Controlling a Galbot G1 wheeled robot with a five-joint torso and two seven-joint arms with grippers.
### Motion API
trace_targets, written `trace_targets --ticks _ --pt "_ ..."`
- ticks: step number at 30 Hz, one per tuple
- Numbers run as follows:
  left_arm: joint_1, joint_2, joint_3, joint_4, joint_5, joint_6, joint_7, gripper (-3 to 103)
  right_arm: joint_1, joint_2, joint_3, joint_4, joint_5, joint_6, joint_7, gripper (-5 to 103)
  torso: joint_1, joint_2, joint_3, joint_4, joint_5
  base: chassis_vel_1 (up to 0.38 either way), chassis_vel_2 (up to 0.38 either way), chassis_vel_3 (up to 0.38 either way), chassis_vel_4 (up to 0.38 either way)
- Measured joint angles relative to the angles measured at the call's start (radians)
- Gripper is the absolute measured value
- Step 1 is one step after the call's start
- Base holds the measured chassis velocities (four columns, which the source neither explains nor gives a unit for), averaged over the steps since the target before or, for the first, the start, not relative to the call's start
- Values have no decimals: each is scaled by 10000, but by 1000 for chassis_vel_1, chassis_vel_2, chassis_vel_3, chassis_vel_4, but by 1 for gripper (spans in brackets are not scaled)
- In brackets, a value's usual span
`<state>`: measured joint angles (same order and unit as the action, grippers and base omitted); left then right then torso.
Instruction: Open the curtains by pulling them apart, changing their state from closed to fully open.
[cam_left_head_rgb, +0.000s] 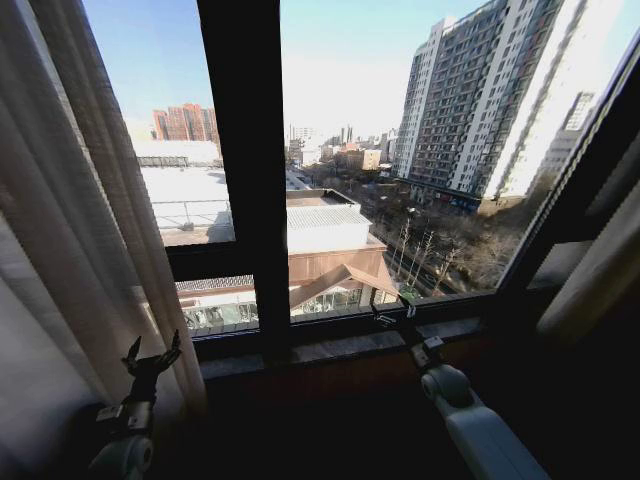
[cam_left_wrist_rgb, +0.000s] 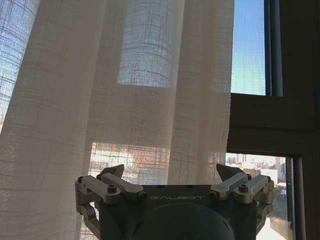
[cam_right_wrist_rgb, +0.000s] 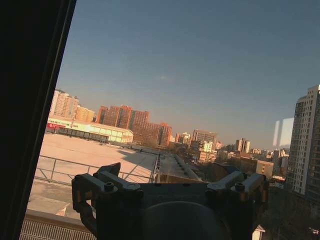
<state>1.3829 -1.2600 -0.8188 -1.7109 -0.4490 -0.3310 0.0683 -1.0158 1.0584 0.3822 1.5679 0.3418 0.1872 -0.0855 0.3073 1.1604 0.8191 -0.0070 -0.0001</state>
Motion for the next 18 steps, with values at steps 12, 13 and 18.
trace_targets --ticks 12,13,18 --pt "0 -3 6 0 0 0 2 100 0 -1 2 0 0 0 0 100 -6 2 -1 -3 1 -10 -13 7 7" --pt "0 -3 6 0 0 0 2 100 0 -1 2 0 0 0 1 100 -4 2 -1 -2 -2 0 0 0 0" --pt "0 -3 6 0 0 0 2 100 0 0 2 0 0 0 0 100 -2 1 0 -4 0 0 0 0 0"
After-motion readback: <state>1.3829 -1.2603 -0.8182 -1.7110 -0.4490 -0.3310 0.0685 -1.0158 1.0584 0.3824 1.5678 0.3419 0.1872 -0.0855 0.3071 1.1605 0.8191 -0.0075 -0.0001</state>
